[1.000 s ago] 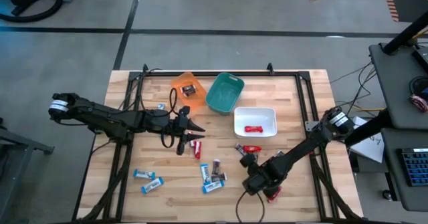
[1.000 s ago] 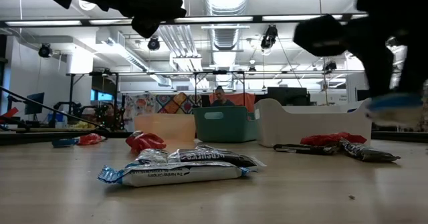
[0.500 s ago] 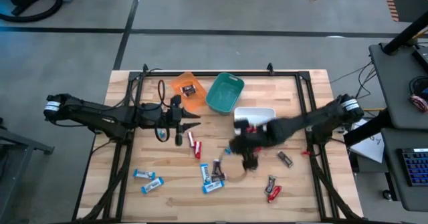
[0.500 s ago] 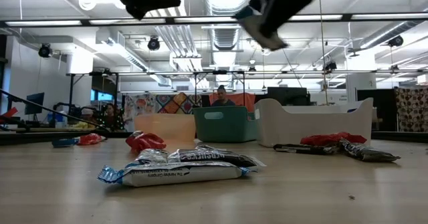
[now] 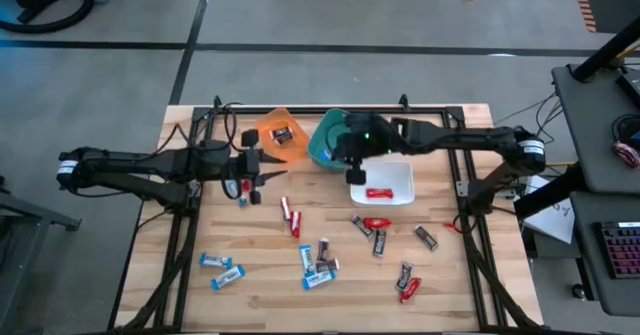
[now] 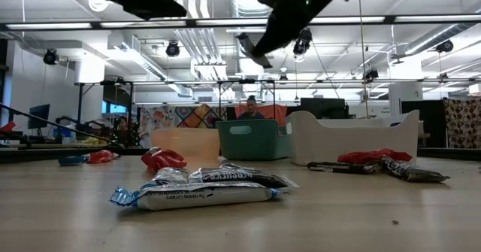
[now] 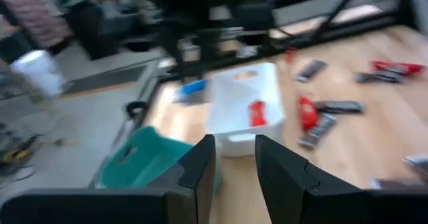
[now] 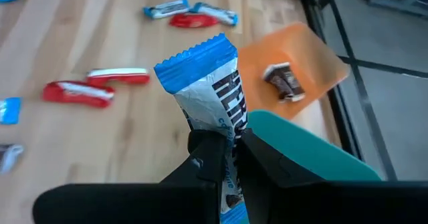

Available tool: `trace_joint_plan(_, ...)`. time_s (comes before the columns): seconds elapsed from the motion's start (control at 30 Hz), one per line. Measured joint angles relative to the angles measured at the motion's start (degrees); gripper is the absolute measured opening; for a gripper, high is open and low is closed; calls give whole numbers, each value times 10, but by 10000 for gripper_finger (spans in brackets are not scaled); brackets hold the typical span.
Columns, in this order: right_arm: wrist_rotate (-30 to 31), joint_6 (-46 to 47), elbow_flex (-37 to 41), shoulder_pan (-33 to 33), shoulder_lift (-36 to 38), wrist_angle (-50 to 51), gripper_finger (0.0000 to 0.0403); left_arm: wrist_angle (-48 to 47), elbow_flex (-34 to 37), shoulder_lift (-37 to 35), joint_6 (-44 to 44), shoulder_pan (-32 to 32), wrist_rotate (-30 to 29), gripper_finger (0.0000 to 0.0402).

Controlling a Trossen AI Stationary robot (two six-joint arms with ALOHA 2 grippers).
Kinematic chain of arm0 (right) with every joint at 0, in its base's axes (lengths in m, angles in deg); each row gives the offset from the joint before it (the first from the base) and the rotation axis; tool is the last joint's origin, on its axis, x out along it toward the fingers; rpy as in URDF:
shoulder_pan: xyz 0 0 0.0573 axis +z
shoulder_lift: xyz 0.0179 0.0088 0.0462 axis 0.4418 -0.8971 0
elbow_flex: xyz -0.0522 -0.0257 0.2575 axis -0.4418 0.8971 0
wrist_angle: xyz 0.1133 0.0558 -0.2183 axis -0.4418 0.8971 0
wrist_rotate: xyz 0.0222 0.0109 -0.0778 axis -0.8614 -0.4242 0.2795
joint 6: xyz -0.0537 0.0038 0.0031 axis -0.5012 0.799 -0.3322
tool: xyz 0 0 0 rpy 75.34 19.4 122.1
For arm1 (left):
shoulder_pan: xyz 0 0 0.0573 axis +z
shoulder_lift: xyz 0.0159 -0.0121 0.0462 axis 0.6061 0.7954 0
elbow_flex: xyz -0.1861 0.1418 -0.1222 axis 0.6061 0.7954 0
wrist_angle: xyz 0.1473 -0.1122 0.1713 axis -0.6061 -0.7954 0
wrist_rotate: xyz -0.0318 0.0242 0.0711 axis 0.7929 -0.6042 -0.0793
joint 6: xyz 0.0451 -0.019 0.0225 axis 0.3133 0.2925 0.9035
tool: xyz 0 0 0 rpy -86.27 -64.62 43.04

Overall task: Sort candy
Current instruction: Put the white chocolate bar into the green bin

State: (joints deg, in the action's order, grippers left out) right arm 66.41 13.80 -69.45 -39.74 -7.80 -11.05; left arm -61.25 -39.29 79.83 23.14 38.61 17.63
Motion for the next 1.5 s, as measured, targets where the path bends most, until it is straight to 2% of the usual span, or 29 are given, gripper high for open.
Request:
trace_joint_plan(0.13,-1,6,43,-28,-1,-98,28,1,0,-3,25,1,56,91)
trace_joint_plan(0.3,4,83,104,-60,-2,-230,28,-1,0,-2,47,14,59,91)
trace_joint_plan(0.53,98,203,199,-79,-3,-356,28,-10,0,-1,44,60,59,91)
trace_joint_plan(0.7,139,235,230,-79,-3,-386,28,-15,1,3,32,72,59,91)
trace_joint_plan(0.93,145,226,239,-79,-3,-388,28,-14,1,3,26,74,57,91)
trace_joint_plan(1.03,154,193,240,-79,-3,-397,28,-10,1,3,37,85,10,91)
trace_joint_plan(1.1,154,180,240,-82,-3,-419,29,-3,1,2,38,96,1,91)
trace_joint_plan(1.4,154,218,240,-82,-3,-428,30,-9,1,1,-15,103,36,91)
trace_joint_plan(1.5,154,221,240,-82,-3,-428,43,-12,1,1,-17,103,36,91)
